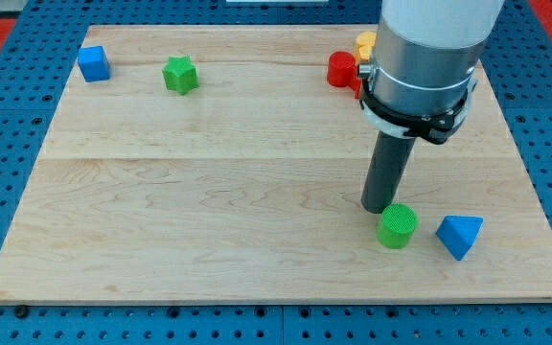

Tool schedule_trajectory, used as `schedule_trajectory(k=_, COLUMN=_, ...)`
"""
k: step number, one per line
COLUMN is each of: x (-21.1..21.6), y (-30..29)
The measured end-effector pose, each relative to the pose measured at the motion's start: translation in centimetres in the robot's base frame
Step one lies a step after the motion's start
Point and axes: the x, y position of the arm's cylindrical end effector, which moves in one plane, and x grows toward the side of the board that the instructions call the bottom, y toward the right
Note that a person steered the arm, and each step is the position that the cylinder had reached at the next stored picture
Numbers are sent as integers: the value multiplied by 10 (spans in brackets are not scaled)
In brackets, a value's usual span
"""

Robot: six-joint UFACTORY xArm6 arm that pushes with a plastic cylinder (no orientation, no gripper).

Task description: Move your arm to the top right of the yellow heart

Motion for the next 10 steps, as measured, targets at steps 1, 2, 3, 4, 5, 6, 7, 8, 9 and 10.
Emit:
schedule_trajectory(k=1, x=-8, y=-42)
schedule_trajectory(k=2, x=-3, y=-91)
schedule_trajectory(k=3, x=13, y=-6)
schedule_trajectory(k=4, x=30, y=20)
schedule_trajectory(k=5, x=5, y=7)
schedule_trajectory(k=6, x=-83, y=15)
schedule_trajectory(k=7, x=-150, y=108)
schedule_trajectory(k=8, x=-242, y=140)
schedule_trajectory(k=9, x=-323, y=134)
schedule_trajectory(k=10, x=-321, y=78)
